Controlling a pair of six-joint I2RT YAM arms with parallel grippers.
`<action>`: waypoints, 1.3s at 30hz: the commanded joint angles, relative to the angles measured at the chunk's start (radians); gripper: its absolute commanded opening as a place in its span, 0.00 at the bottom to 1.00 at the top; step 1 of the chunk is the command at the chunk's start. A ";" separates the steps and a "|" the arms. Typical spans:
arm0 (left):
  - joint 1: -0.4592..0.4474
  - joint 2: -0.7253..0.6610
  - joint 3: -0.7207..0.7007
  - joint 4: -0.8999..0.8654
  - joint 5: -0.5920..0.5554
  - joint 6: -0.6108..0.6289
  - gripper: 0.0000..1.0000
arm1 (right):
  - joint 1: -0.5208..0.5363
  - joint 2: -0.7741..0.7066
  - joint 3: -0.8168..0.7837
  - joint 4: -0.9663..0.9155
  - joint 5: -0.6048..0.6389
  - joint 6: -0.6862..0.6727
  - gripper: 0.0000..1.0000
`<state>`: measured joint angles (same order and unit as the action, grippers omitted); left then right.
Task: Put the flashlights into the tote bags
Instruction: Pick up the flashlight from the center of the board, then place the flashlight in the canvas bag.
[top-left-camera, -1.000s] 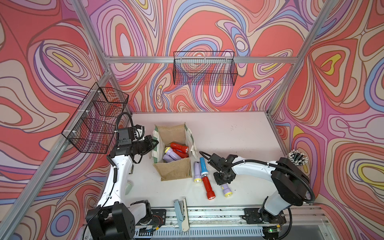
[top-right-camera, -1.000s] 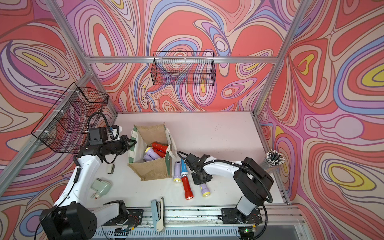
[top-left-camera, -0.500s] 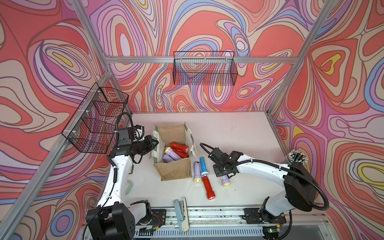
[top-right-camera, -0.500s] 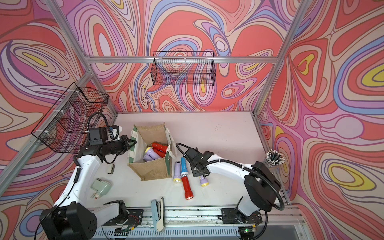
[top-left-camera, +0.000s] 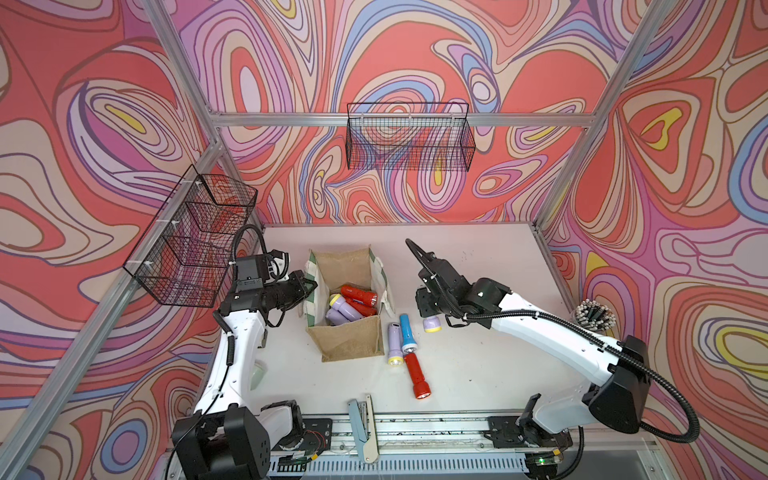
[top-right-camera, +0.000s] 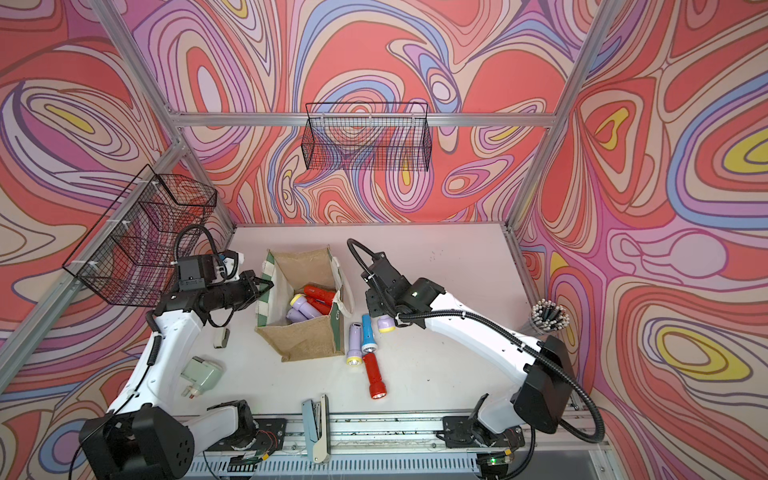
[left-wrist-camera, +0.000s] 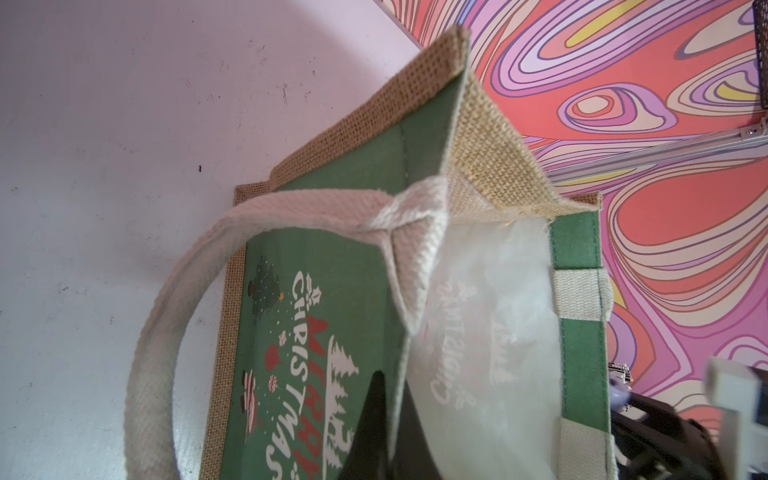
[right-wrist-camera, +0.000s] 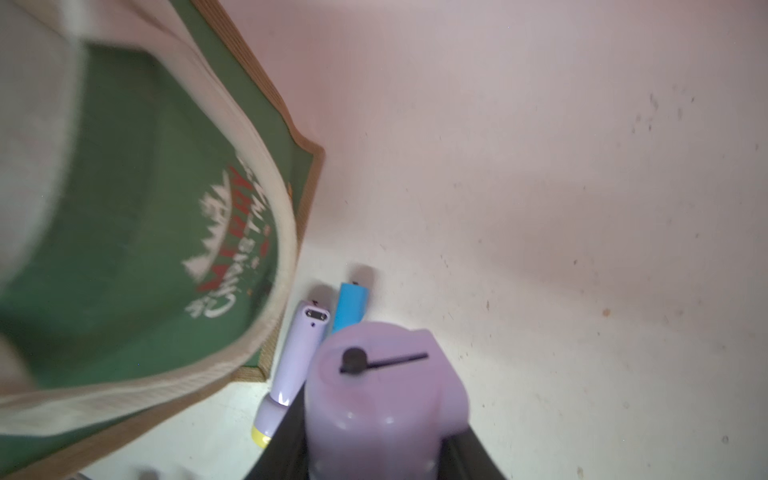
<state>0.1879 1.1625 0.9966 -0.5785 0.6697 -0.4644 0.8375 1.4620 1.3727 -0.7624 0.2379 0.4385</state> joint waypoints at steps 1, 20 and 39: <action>0.000 -0.022 0.004 0.019 0.018 0.001 0.00 | -0.004 0.010 0.107 -0.014 -0.024 -0.078 0.22; 0.001 -0.033 -0.009 0.060 0.053 -0.020 0.00 | -0.004 0.185 0.360 0.347 -0.270 0.021 0.22; 0.000 -0.033 -0.013 0.060 0.064 -0.022 0.00 | 0.002 0.498 0.433 0.545 -0.644 0.322 0.20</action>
<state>0.1879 1.1591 0.9871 -0.5568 0.7067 -0.4828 0.8375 1.9472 1.7786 -0.2916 -0.3420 0.6956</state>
